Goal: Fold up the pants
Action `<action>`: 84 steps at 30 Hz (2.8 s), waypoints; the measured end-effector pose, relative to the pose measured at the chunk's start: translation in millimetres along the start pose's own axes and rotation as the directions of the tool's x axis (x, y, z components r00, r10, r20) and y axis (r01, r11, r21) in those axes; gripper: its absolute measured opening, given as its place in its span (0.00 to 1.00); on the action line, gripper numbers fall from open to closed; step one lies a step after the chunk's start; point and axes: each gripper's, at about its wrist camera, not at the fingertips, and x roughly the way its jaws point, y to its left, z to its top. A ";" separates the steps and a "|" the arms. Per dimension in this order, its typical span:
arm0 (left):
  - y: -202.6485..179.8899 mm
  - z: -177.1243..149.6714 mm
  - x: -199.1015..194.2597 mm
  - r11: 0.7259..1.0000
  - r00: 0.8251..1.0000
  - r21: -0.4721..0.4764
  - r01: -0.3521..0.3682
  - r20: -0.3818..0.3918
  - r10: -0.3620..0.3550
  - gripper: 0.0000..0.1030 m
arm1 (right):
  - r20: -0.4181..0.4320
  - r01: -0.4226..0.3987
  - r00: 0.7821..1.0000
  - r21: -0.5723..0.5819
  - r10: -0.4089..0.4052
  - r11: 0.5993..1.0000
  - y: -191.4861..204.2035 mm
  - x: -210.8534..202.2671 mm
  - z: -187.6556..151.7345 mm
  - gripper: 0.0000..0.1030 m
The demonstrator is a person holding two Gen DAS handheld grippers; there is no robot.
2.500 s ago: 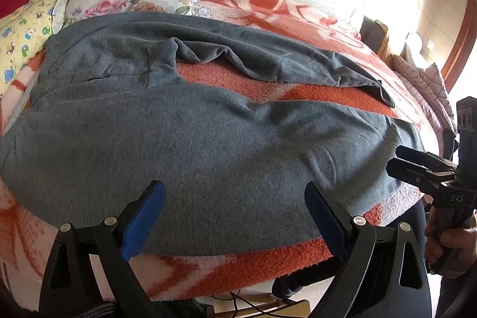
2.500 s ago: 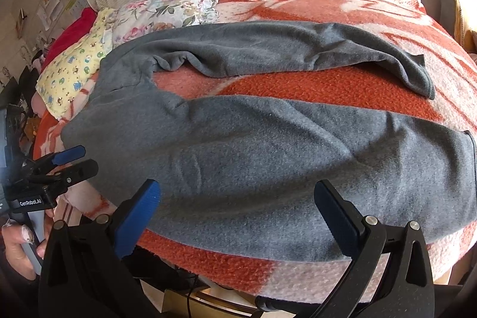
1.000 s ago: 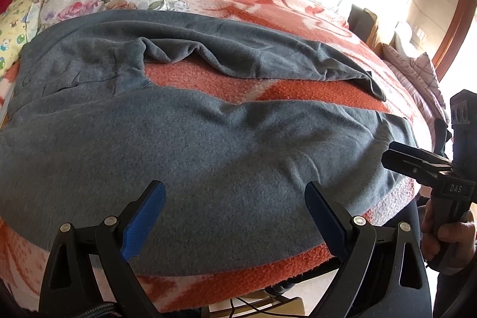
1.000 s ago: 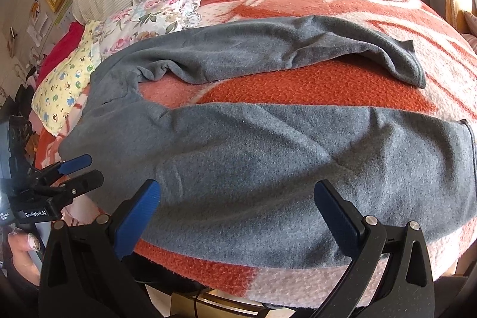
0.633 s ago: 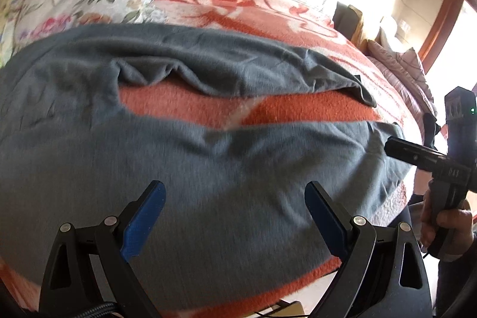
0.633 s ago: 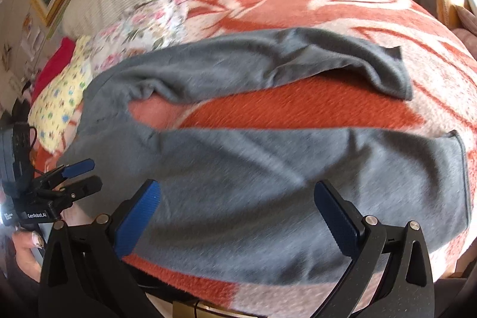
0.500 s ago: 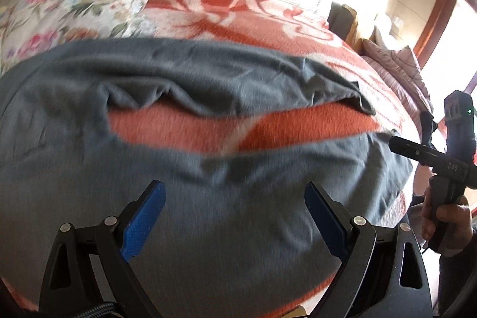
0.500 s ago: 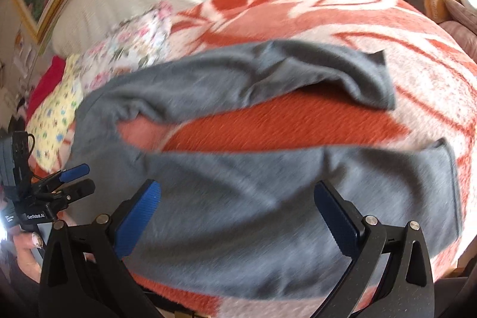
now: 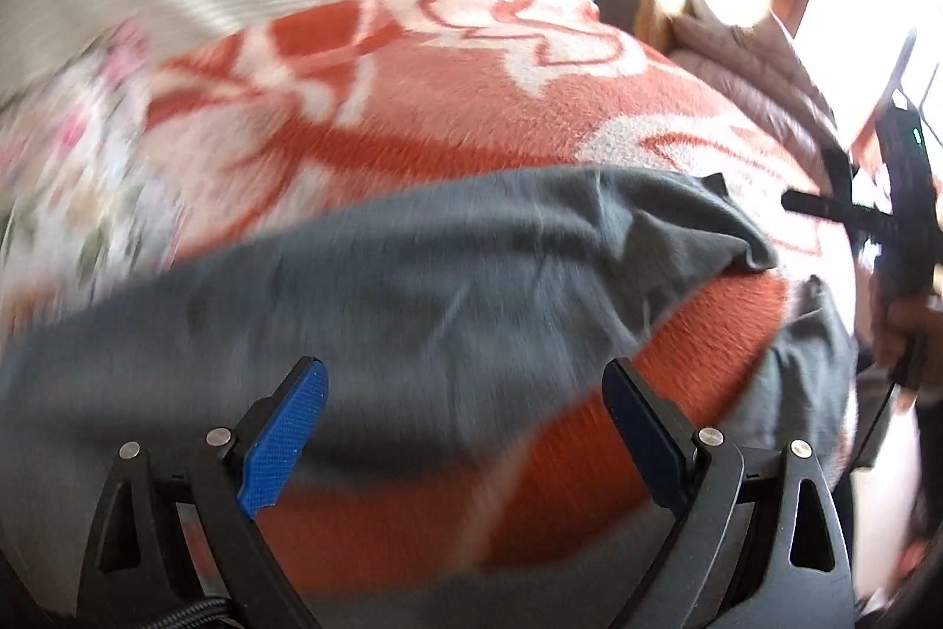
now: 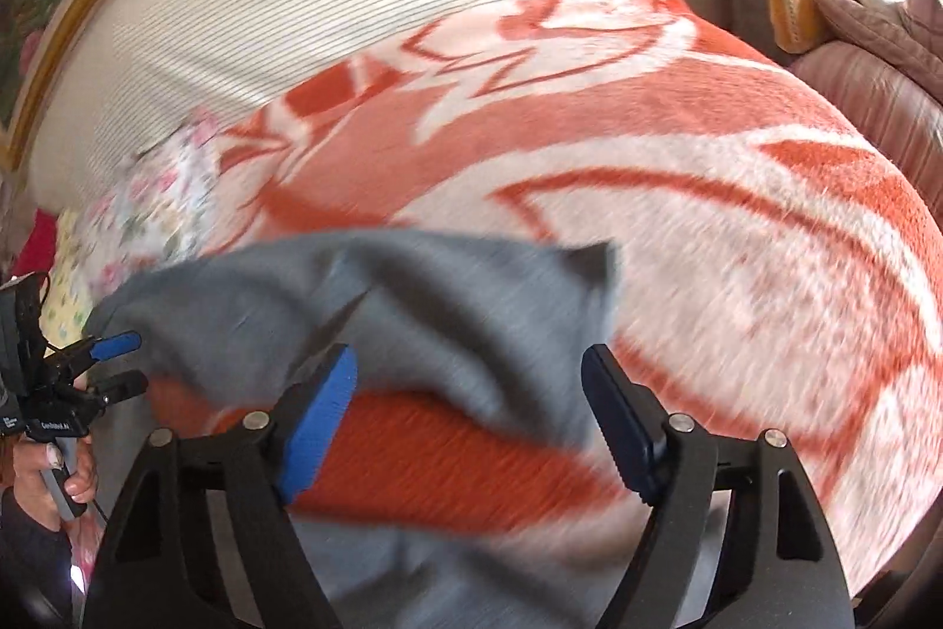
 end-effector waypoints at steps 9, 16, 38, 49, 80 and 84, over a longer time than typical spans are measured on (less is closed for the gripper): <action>14.4 70.1 81.2 0.977 0.995 0.211 0.003 -0.102 0.019 0.92 | -0.091 0.074 0.993 0.000 -0.074 0.997 -46.1 63.5 41.9 0.62; 51.5 79.2 139.9 0.979 0.959 0.185 0.088 -0.280 -0.033 0.90 | -0.152 0.076 0.984 -0.097 -0.090 0.992 -43.1 96.6 43.8 0.48; 13.4 5.3 7.3 0.957 0.950 0.046 0.287 -0.144 -0.278 0.08 | 0.013 0.003 1.000 -0.175 -0.001 0.985 -21.6 1.5 37.2 0.07; -46.9 -46.6 -52.2 0.937 0.935 -0.006 0.350 -0.057 -0.349 0.08 | 0.107 0.007 0.994 -0.264 0.022 0.964 -32.5 -59.0 18.2 0.07; -85.8 -166.1 -67.8 0.919 0.925 -0.109 0.378 -0.001 -0.380 0.58 | -0.064 -0.031 0.998 -0.142 0.022 0.989 -57.2 -110.1 -135.9 0.56; -49.0 -171.9 -91.0 0.925 0.944 -0.186 0.331 0.074 -0.323 0.59 | -0.026 -0.100 0.995 -0.175 0.097 0.979 -17.3 -121.0 -130.9 0.58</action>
